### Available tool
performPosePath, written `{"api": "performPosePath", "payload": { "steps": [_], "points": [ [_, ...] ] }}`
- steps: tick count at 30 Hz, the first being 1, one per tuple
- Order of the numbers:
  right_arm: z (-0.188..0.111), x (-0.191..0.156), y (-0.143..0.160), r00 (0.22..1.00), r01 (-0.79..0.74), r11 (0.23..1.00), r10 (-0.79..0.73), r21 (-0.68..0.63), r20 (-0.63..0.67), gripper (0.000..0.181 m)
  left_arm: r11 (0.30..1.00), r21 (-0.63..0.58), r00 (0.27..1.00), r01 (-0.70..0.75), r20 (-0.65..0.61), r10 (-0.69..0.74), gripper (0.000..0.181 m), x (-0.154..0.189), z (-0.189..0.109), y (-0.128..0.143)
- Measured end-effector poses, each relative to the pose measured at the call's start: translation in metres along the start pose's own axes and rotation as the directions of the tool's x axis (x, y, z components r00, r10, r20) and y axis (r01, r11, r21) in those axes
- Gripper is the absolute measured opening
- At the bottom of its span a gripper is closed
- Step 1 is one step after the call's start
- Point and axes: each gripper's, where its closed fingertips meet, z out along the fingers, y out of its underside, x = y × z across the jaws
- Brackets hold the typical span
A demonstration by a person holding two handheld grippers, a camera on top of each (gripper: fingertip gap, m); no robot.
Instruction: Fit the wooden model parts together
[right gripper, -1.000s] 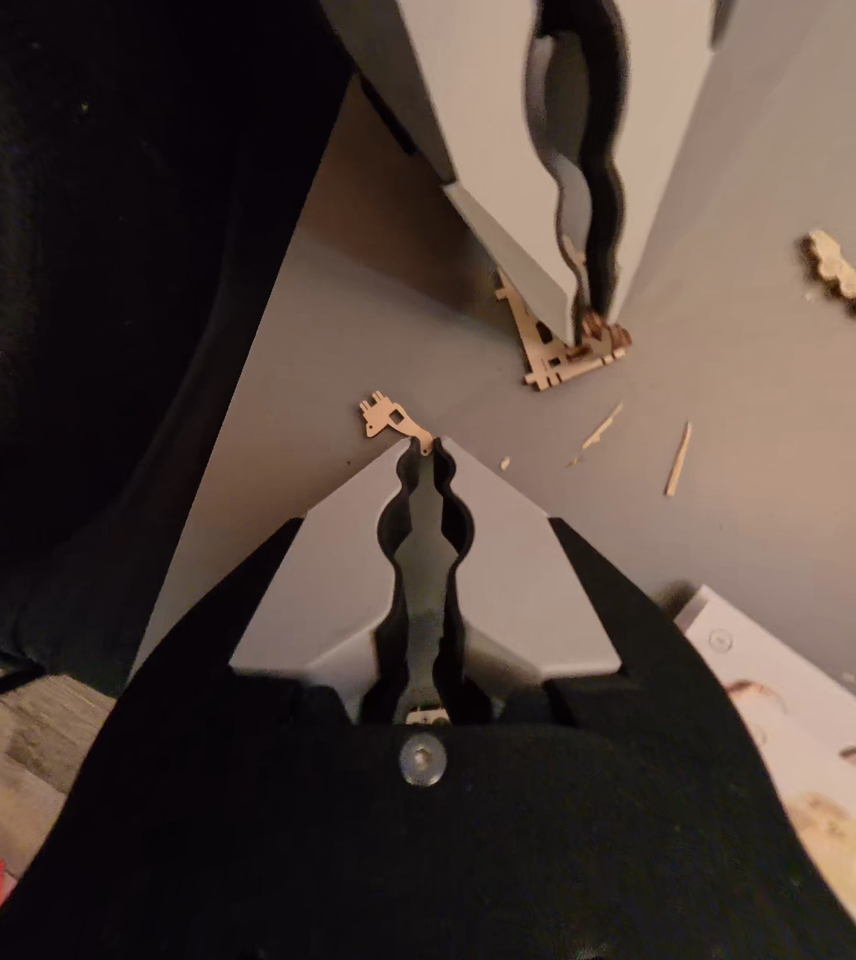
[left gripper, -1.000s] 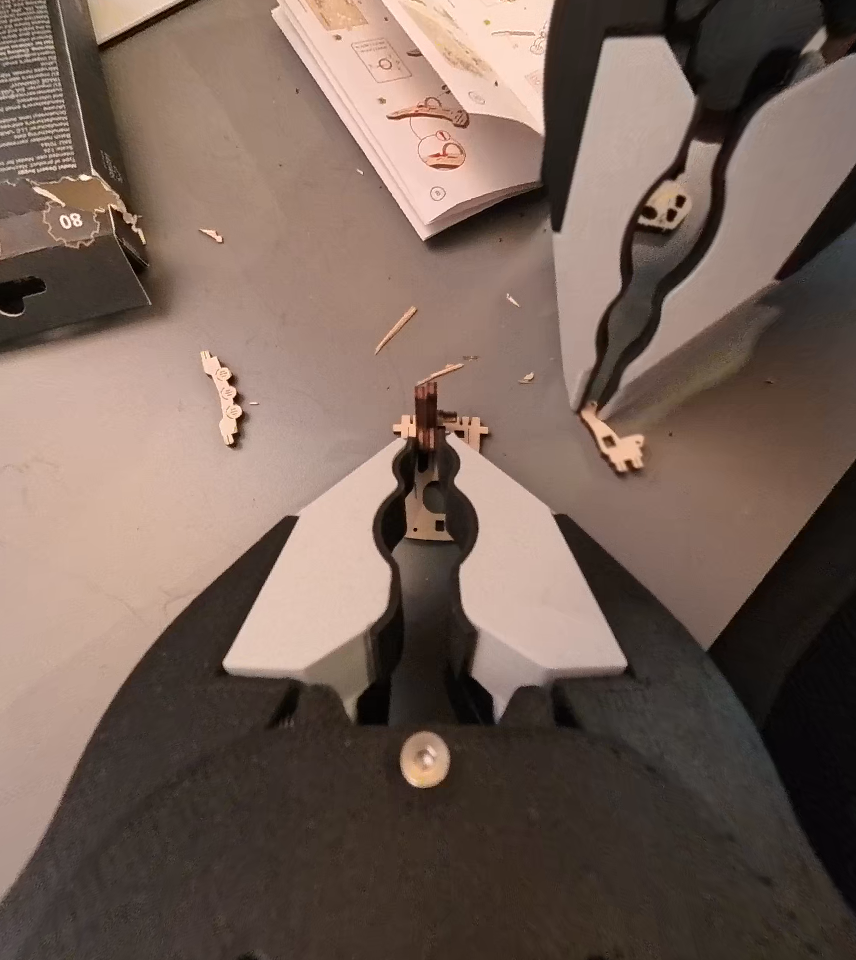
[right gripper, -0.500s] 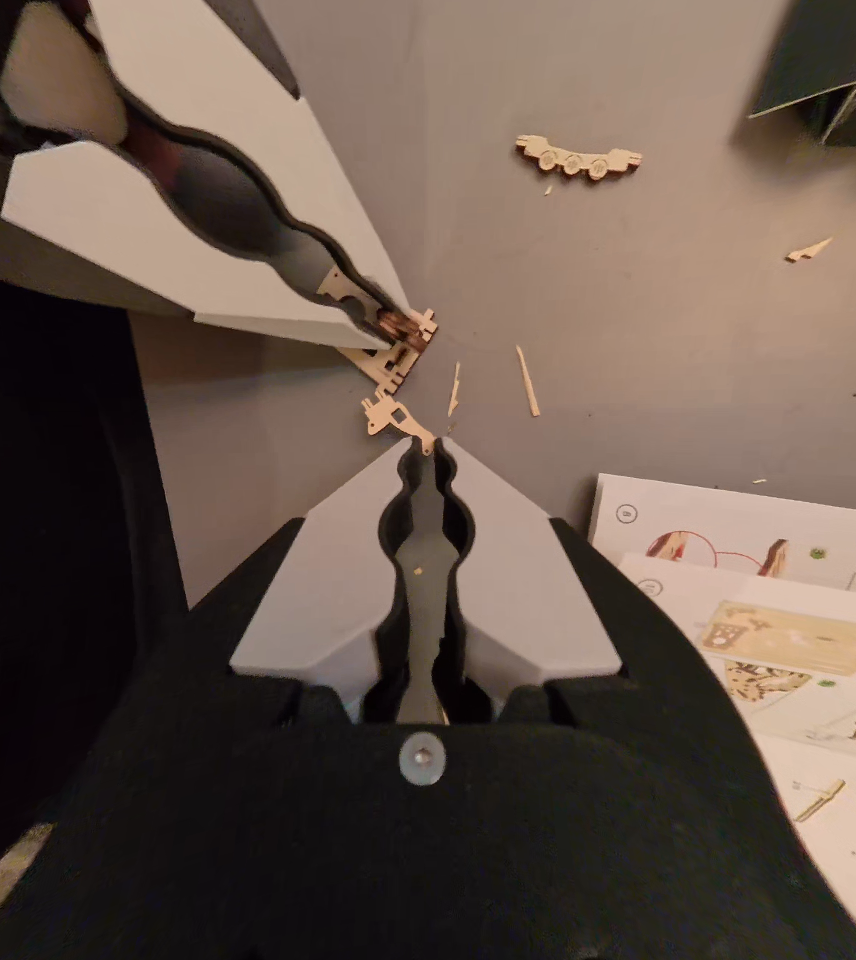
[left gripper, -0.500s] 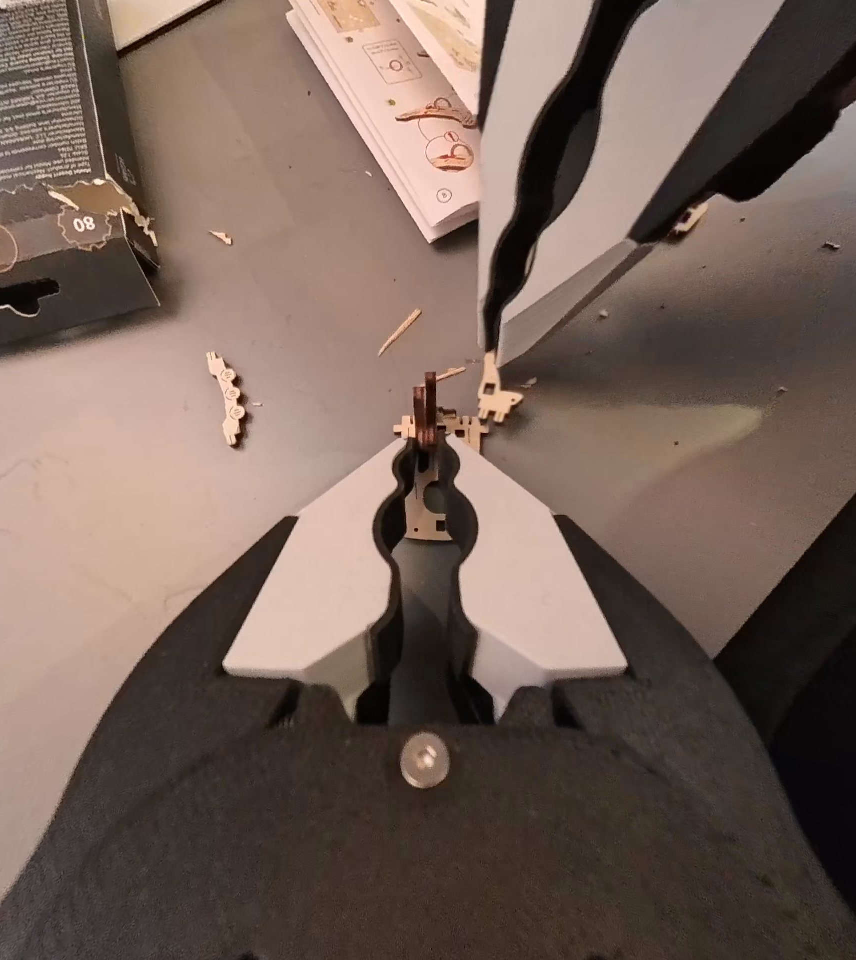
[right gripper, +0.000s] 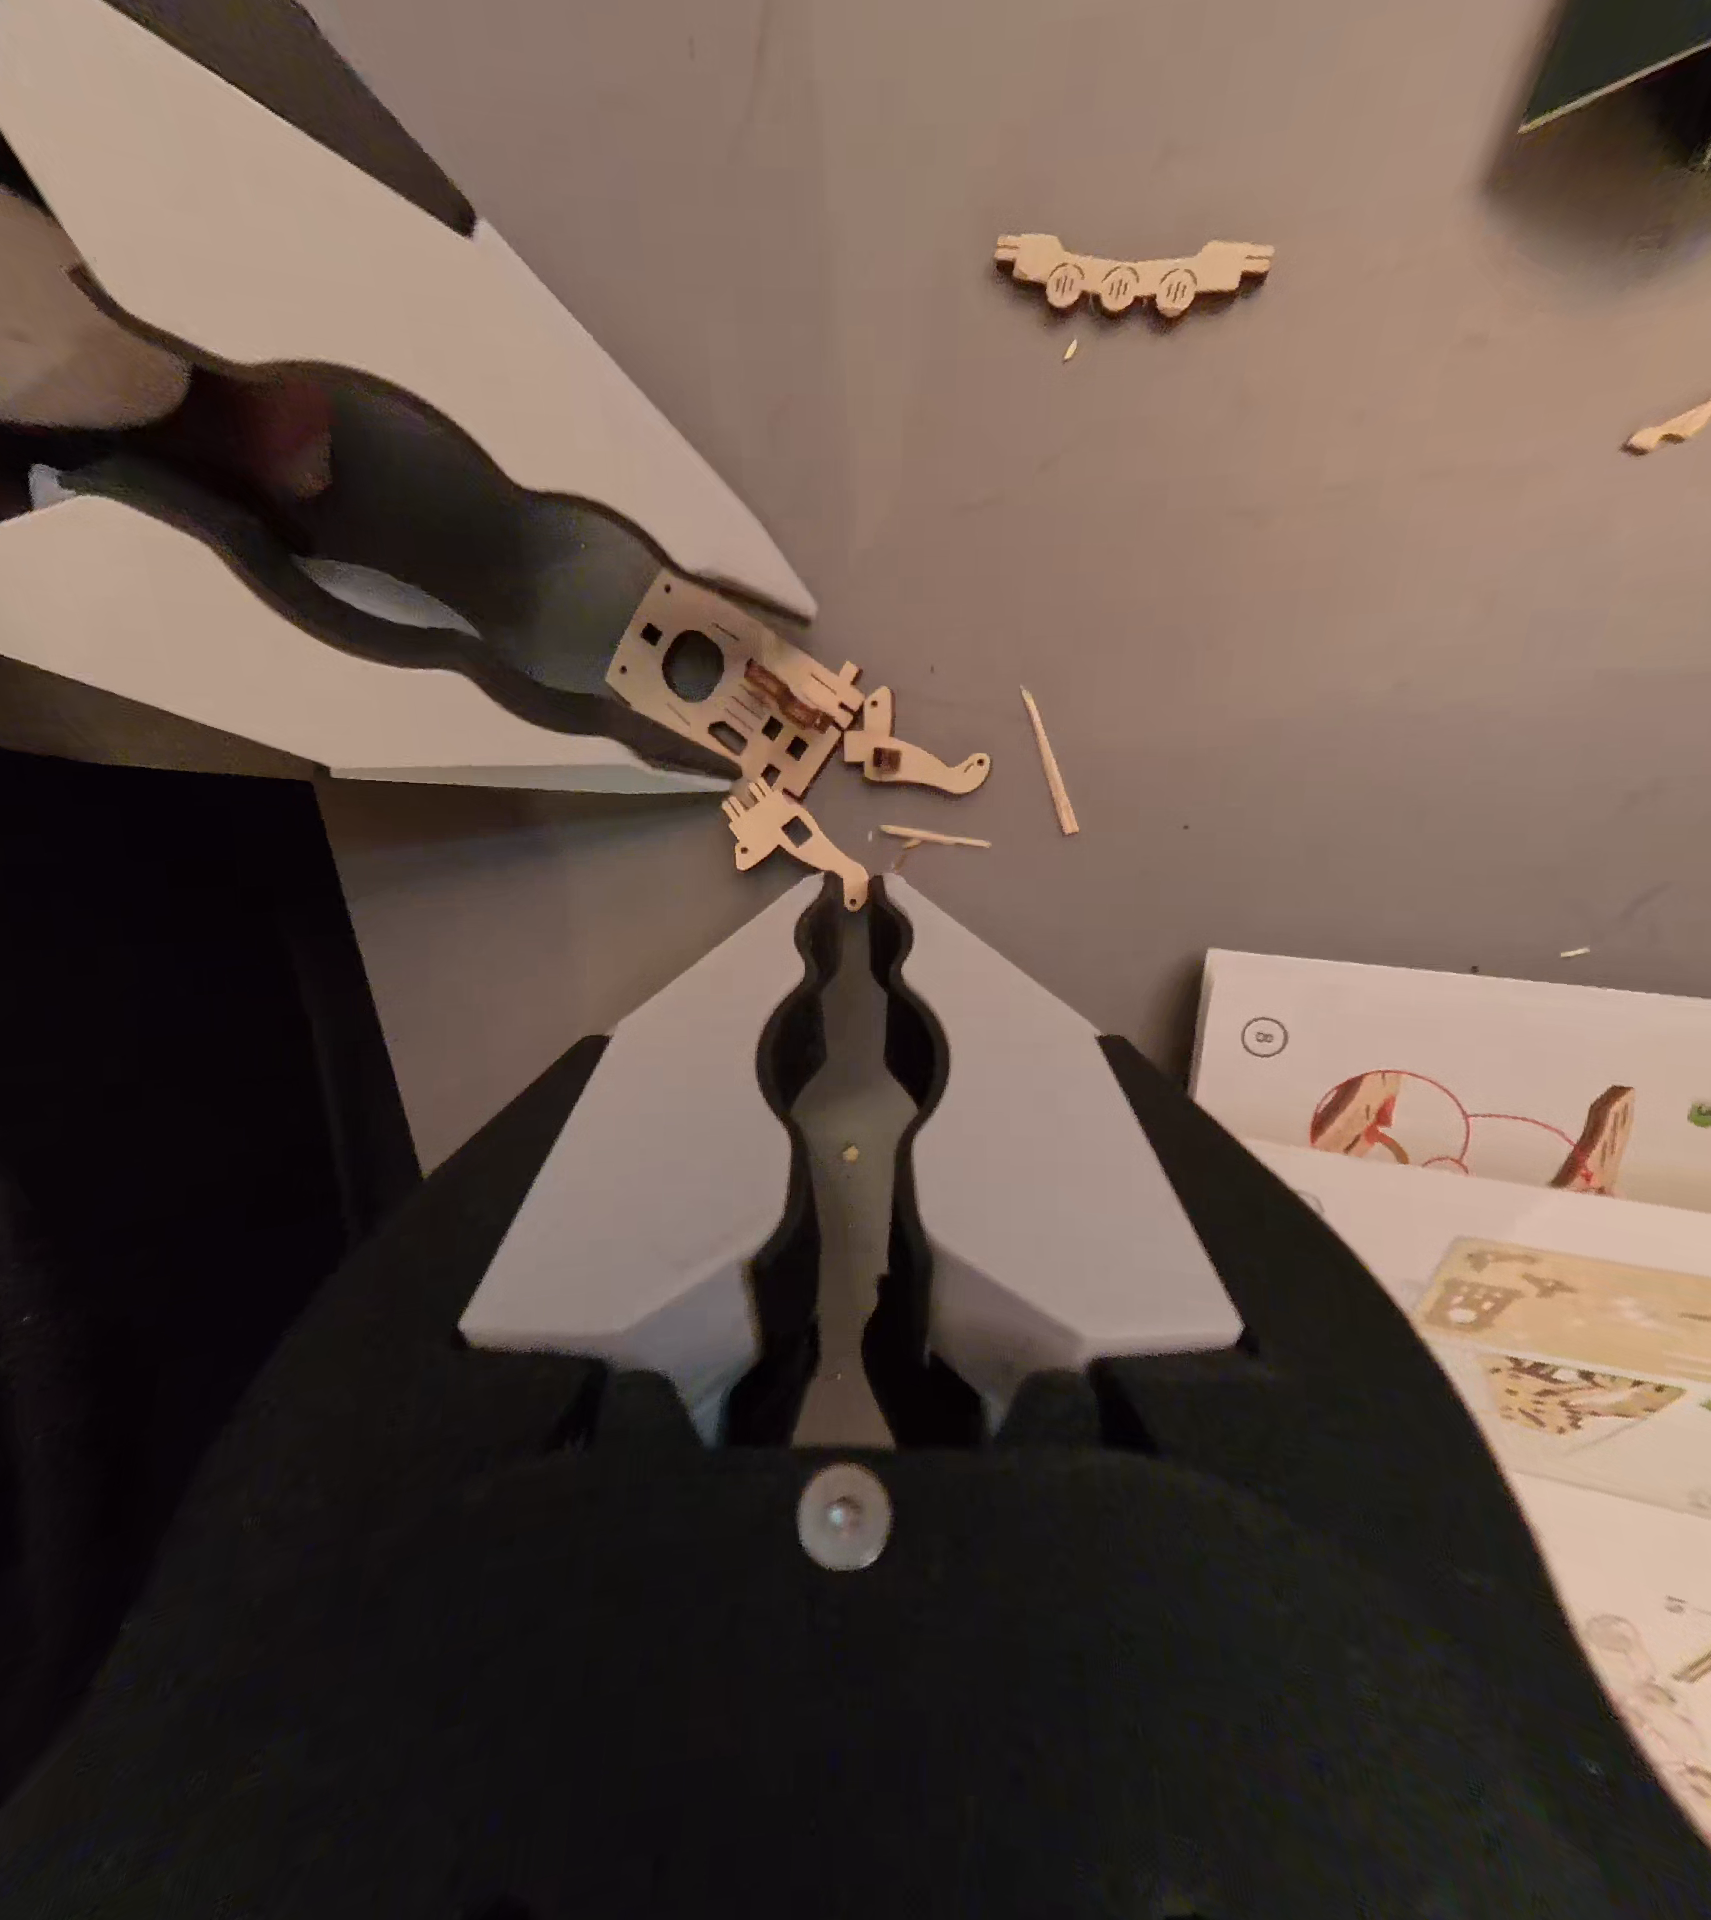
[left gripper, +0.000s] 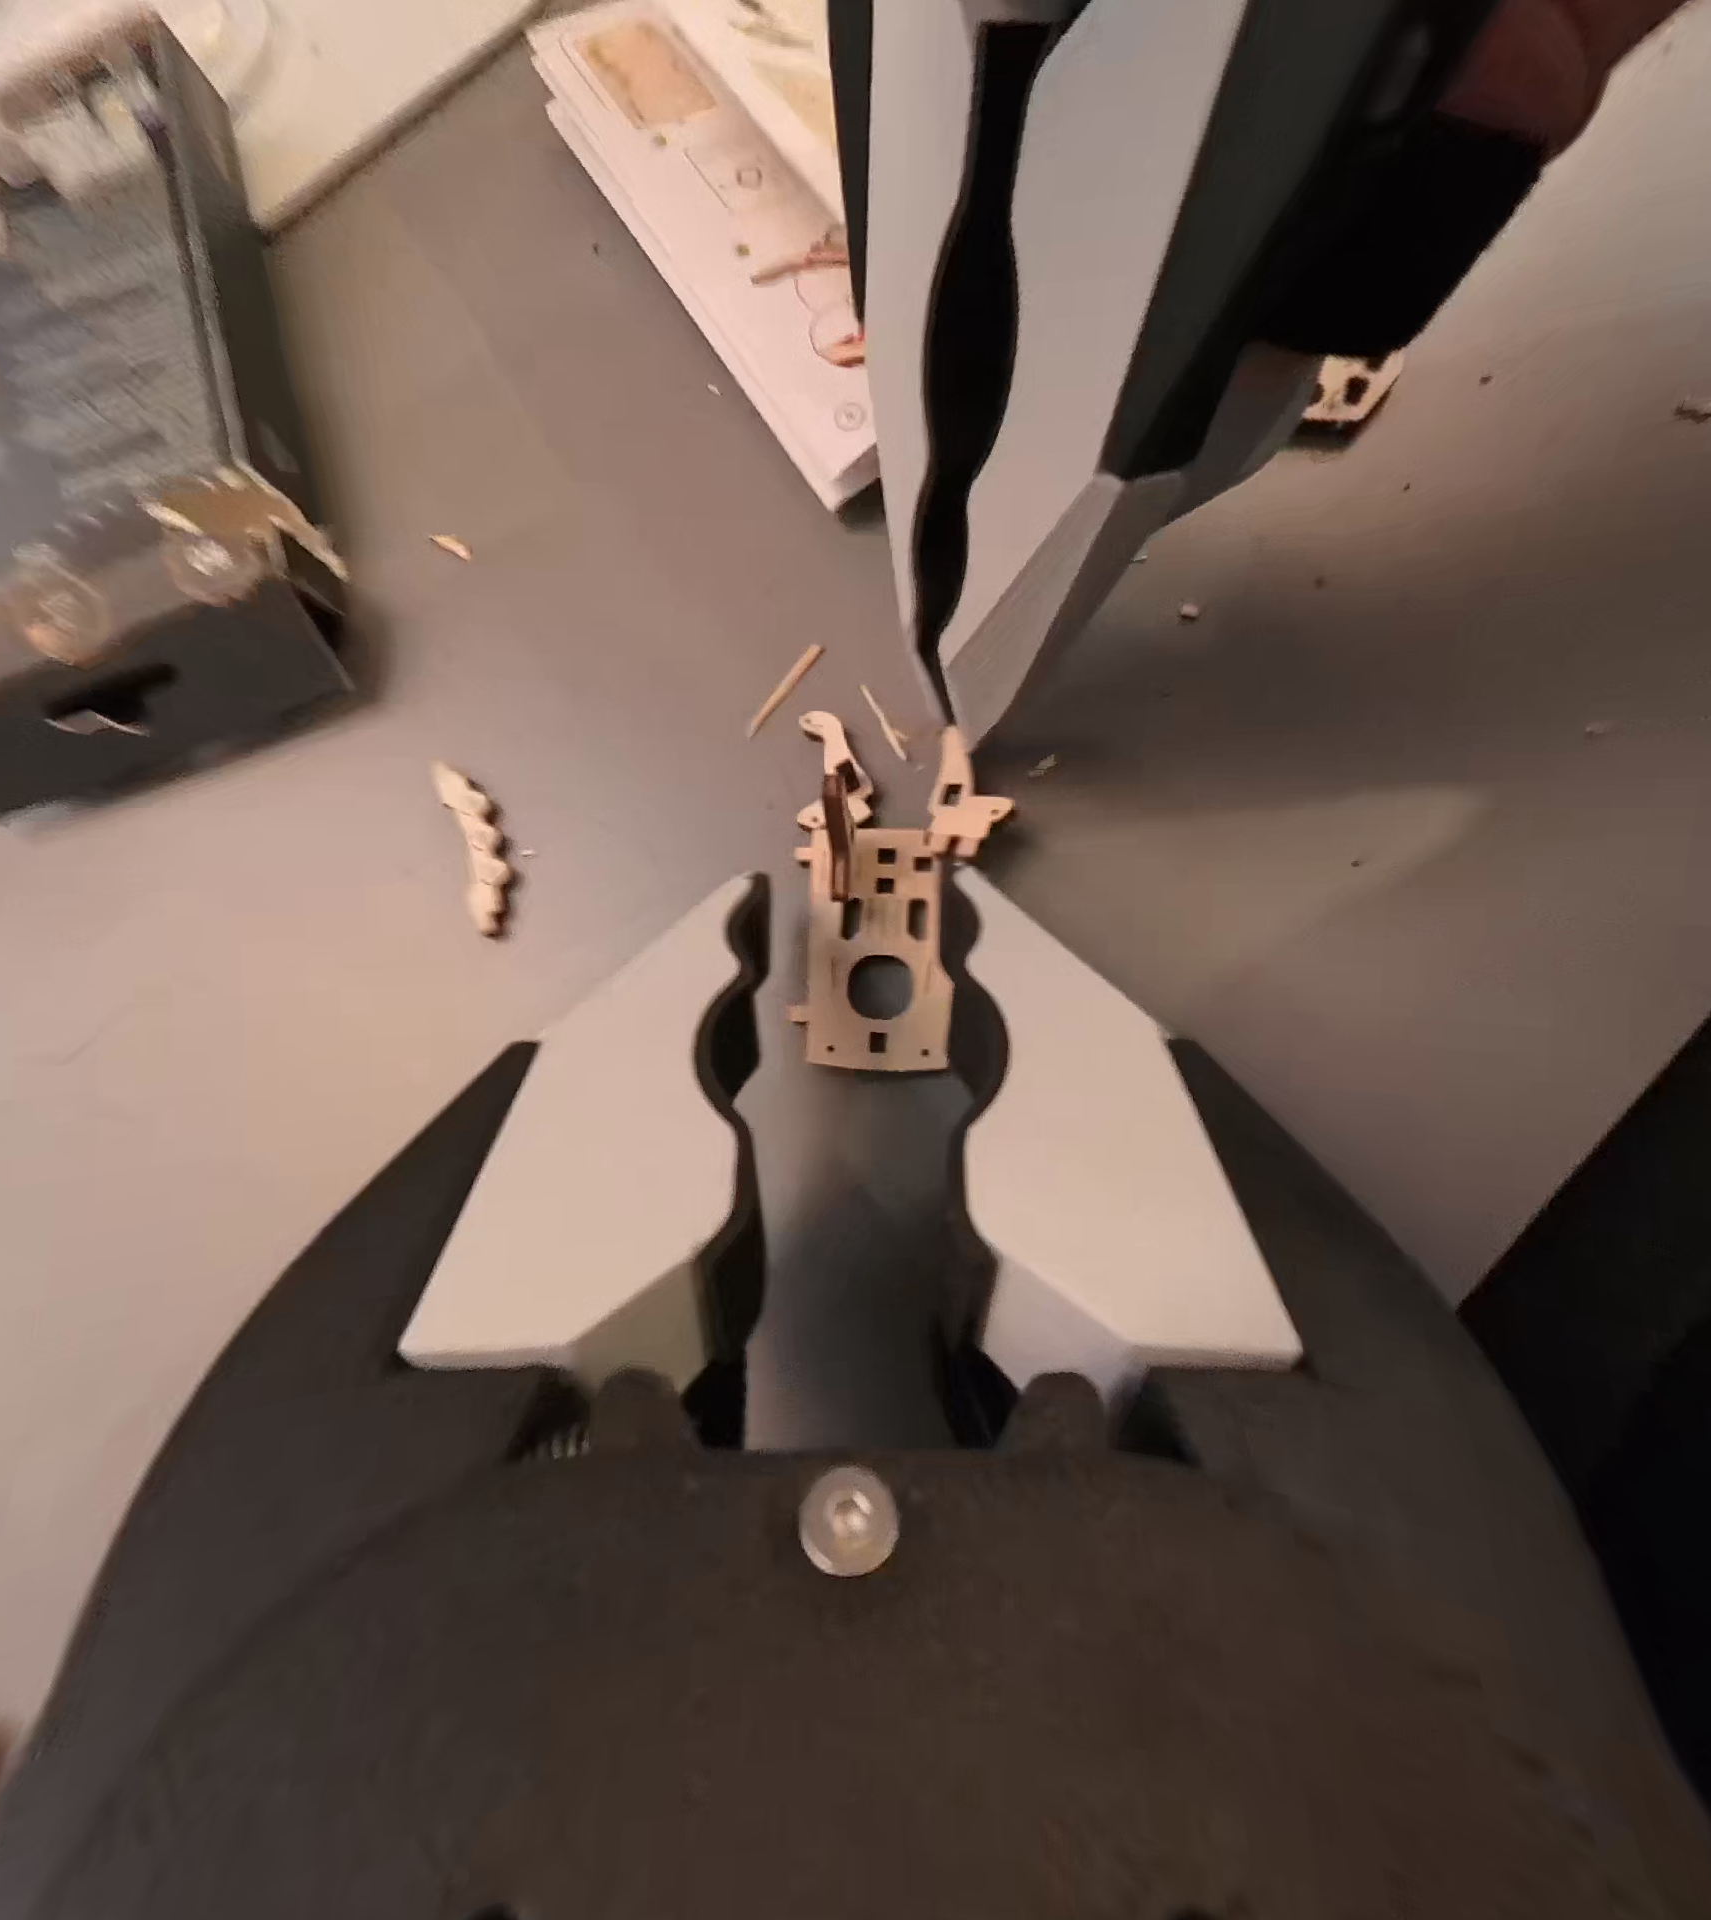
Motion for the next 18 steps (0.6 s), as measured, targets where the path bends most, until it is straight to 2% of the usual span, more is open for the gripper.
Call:
{"api": "performPosePath", "payload": {
  "steps": [1,5,7,12,16,18],
  "points": [
    [-0.001,-0.002,0.0,1.0,-0.013,1.0,0.013,0.005,0.016,0.002,0.999,0.011,0.999,-0.038,0.027,0.038,0.034,-0.001,-0.003,-0.003],
    [-0.006,-0.005,0.001,0.995,-0.071,0.997,0.069,0.038,0.068,0.002,0.968,0.059,0.966,-0.242,0.109,0.235,0.032,0.009,-0.017,-0.023],
    [-0.009,-0.01,0.0,0.991,-0.091,0.994,0.085,0.055,0.102,0.002,0.959,0.039,0.957,-0.28,0.097,0.275,0.029,0.016,-0.015,-0.023],
    [-0.015,-0.011,0.002,0.986,-0.128,0.989,0.12,0.073,0.115,0.002,0.922,0.019,0.92,-0.386,0.08,0.383,0.003,0.029,-0.008,-0.025],
    [-0.019,-0.01,0.004,0.983,-0.148,0.986,0.138,0.078,0.123,0.002,0.902,0.013,0.899,-0.431,0.09,0.428,0.003,0.031,-0.006,-0.026],
    [-0.02,-0.011,0.005,0.978,-0.162,0.984,0.15,0.074,0.146,0.002,0.888,0.022,0.883,-0.46,0.114,0.455,0.01,0.03,-0.009,-0.03]
  ]
}}
